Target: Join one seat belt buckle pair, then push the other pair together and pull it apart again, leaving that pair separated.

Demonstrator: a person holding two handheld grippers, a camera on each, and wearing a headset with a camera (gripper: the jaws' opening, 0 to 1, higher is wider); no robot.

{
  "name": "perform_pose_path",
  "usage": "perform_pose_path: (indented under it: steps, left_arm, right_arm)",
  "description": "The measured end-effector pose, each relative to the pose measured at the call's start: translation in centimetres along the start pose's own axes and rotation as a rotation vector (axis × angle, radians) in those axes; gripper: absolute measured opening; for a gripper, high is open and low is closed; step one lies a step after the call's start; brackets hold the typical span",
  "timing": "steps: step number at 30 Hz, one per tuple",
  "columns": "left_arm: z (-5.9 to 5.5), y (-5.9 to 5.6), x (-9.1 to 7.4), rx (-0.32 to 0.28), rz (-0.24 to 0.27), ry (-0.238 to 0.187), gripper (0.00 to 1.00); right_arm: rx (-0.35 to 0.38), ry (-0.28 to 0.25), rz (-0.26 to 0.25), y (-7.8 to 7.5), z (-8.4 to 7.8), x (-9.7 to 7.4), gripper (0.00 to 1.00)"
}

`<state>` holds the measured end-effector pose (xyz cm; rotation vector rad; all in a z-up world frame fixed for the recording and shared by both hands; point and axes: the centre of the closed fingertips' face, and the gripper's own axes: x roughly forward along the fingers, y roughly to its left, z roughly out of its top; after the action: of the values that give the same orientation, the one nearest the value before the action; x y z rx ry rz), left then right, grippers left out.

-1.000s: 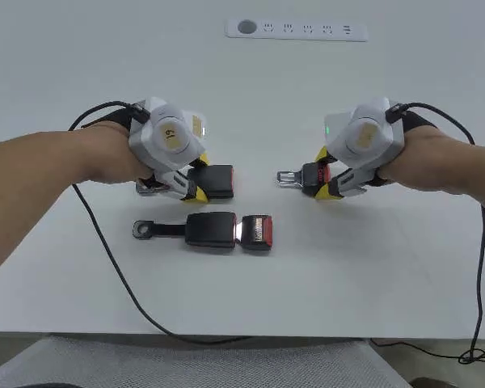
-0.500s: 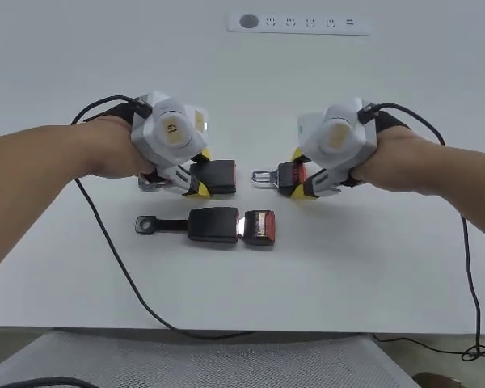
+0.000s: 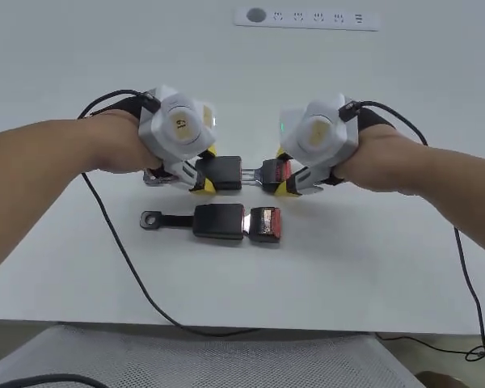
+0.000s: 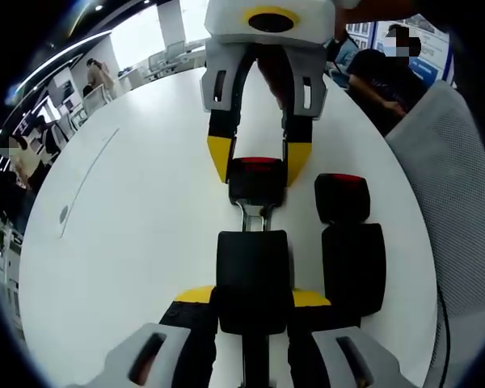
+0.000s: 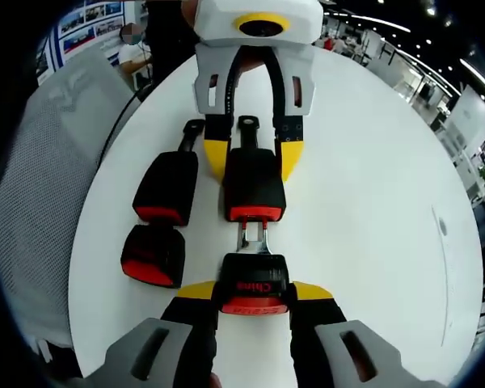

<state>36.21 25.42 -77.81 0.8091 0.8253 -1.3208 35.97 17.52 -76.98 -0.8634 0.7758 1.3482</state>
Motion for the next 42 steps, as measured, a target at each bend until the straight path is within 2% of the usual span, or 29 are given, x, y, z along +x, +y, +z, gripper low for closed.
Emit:
perform_pose_path:
  steps: [6,7,9,15,17,23,26,28,42]
  left_arm:
    - [-0.1,0.1,0.0,0.001,-0.001,-0.005,0.33]
    - [0.0,0.1,0.0,0.003,0.001,-0.006,0.33]
    - [-0.1,0.1,0.1,0.008,0.001,-0.007,0.33]
    - [-0.1,0.1,0.2,0.025,-0.01,-0.016,0.33]
    - [0.0,0.0,0.2,0.033,-0.012,-0.015,0.32]
    - [0.2,-0.2,0.1,0.03,-0.008,-0.025,0.32]
    - [0.2,-0.2,0.1,0.032,-0.008,-0.028,0.32]
    - [0.2,-0.2,0.1,0.036,-0.009,-0.024,0.32]
    - [0.2,-0.1,0.0,0.038,-0.01,-0.03,0.32]
  right_arm:
    - [-0.012,0.004,-0.001,-0.3,-0.1,1.0,0.31]
    - [-0.003,-0.01,0.001,-0.4,0.0,1.1,0.3]
    - [-0.011,-0.003,-0.001,-0.1,0.3,0.7,0.3]
    - [-0.01,0.0,-0.008,-0.3,0.0,1.1,0.29]
    - [-0.007,-0.004,-0.008,0.0,0.6,0.8,0.29]
    - [0.014,-0.009,-0.016,-0.1,0.6,1.1,0.28]
    - [0.017,-0.025,-0.012,0.0,1.2,1.3,0.28]
    - [-0.002,-0.017,-0.015,-0.1,1.3,1.7,0.28]
    - [-0.001,-0.014,-0.016,-0.2,1.4,1.7,0.28]
